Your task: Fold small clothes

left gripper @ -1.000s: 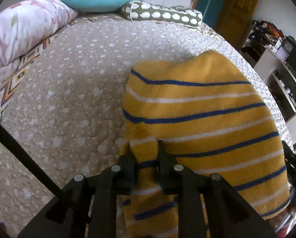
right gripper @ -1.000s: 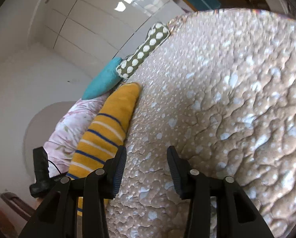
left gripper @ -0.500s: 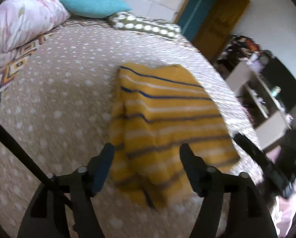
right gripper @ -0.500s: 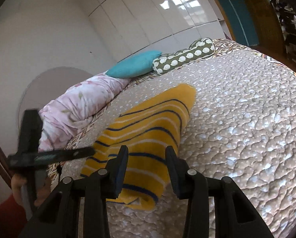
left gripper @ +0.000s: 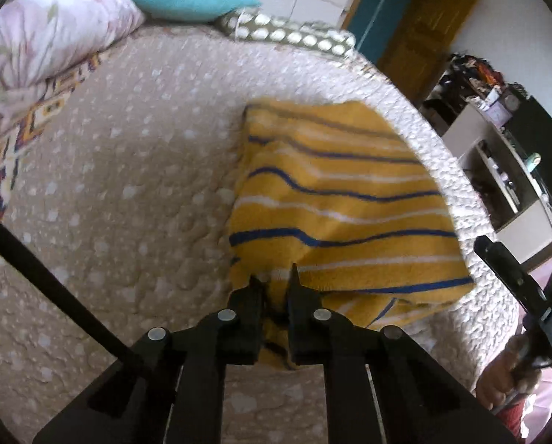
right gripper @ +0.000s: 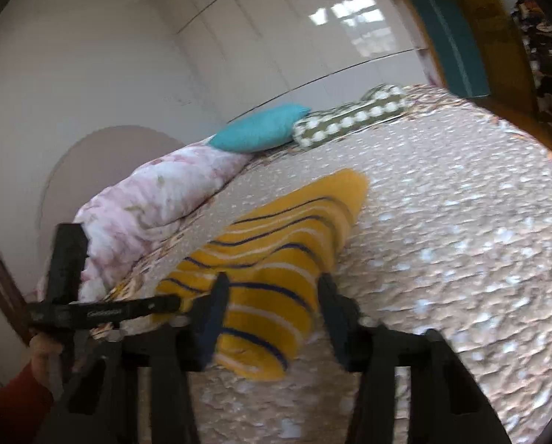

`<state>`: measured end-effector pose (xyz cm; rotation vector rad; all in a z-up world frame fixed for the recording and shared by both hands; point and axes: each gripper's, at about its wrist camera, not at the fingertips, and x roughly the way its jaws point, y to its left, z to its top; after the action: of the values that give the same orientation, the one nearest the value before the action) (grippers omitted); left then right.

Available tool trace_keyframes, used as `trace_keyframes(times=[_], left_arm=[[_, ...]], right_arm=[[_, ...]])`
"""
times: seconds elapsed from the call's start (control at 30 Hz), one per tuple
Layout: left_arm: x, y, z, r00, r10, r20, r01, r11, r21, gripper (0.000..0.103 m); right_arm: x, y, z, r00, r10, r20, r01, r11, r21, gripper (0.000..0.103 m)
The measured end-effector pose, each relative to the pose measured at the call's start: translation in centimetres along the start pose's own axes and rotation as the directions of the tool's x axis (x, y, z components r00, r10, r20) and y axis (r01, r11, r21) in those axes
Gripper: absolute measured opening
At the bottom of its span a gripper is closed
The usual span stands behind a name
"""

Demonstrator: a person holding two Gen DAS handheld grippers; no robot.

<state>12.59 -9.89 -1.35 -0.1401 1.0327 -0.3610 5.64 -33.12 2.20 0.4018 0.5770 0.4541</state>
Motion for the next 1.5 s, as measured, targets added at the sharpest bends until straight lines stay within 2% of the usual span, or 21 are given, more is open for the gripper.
trace_keyframes(times=[0.07,0.13,0.17,0.2,0.3,0.37,0.5,0.6,0.7,0.9,1.03,1.13,1.2,1.27,1.33,1.5], left_arm=[[0.6,0.0,-0.6,1.0,0.013,-0.017,-0.014,1.0,-0.004,0.01],[0.8,-0.4,-0.8,0.999,0.037,-0.006,-0.037,0.999,0.005,0.011],[0.8,-0.6,-0.9,0.999,0.048,-0.004,-0.048,0.999,0.012,0.012],[0.8,-0.8,-0.8,0.998,0.058,-0.004,-0.058,0.998,0.019,0.013],[0.0,-2.1,-0.8,0.99,0.138,0.015,-0.139,0.987,0.085,0.024],[-1.0,-3.3,-0.9,0.978,0.202,0.058,-0.208,0.968,0.143,0.027],[-2.8,-5.6,-1.1,0.936,0.318,0.154,-0.348,0.905,0.243,0.033],[-3.5,-6.4,-0.7,0.911,0.366,0.191,-0.407,0.873,0.269,0.034],[-3.9,-6.5,-0.2,0.897,0.391,0.206,-0.436,0.859,0.268,0.037],[-3.7,-7.2,1.3,0.889,0.404,0.216,-0.452,0.851,0.269,0.041],[-2.7,-8.0,2.6,0.882,0.413,0.227,-0.467,0.834,0.294,0.043],[-1.5,-8.1,3.9,0.887,0.407,0.218,-0.457,0.838,0.298,0.044],[-0.4,-7.6,5.6,0.905,0.378,0.198,-0.421,0.865,0.273,0.049],[0.7,-6.8,7.4,0.931,0.327,0.162,-0.358,0.904,0.235,0.068],[2.0,-5.4,9.2,0.959,0.257,0.122,-0.275,0.946,0.171,0.07],[5.5,-4.1,11.4,0.986,0.166,0.015,-0.167,0.981,0.098,0.07]], right_arm=[[1.2,0.0,-0.6,0.999,0.009,-0.048,-0.009,1.0,0.014,0.028],[2.8,-0.4,-1.3,0.993,-0.056,-0.107,0.057,0.998,0.009,0.023],[3.9,-1.0,-1.8,0.983,-0.095,-0.16,0.099,0.995,0.017,0.02],[4.4,-1.5,-2.1,0.978,-0.103,-0.181,0.11,0.994,0.029,0.018],[4.3,-2.3,-2.1,0.981,-0.082,-0.177,0.096,0.993,0.068,0.016],[4.2,-2.0,-2.2,0.979,-0.101,-0.177,0.109,0.993,0.037,0.016],[4.4,-1.4,-2.4,0.976,-0.136,-0.17,0.137,0.991,-0.008,0.017],[4.3,-1.3,-2.4,0.975,-0.142,-0.169,0.141,0.99,-0.013,0.017],[4.3,-1.3,-2.3,0.975,-0.139,-0.172,0.139,0.99,-0.009,0.017],[4.1,-1.1,-2.3,0.974,-0.146,-0.172,0.145,0.989,-0.017,0.017],[4.2,-1.0,-2.3,0.974,-0.148,-0.171,0.147,0.989,-0.02,0.017],[4.1,-1.0,-2.3,0.975,-0.144,-0.17,0.144,0.99,-0.015,0.017],[4.1,-1.0,-2.4,0.976,-0.141,-0.168,0.141,0.99,-0.011,0.018],[4.1,-1.0,-2.4,0.976,-0.139,-0.167,0.14,0.99,-0.008,0.018],[4.0,-1.0,-2.5,0.977,-0.136,-0.166,0.137,0.99,-0.005,0.018],[4.0,-1.0,-2.6,0.978,-0.13,-0.163,0.132,0.991,0.003,0.018]])
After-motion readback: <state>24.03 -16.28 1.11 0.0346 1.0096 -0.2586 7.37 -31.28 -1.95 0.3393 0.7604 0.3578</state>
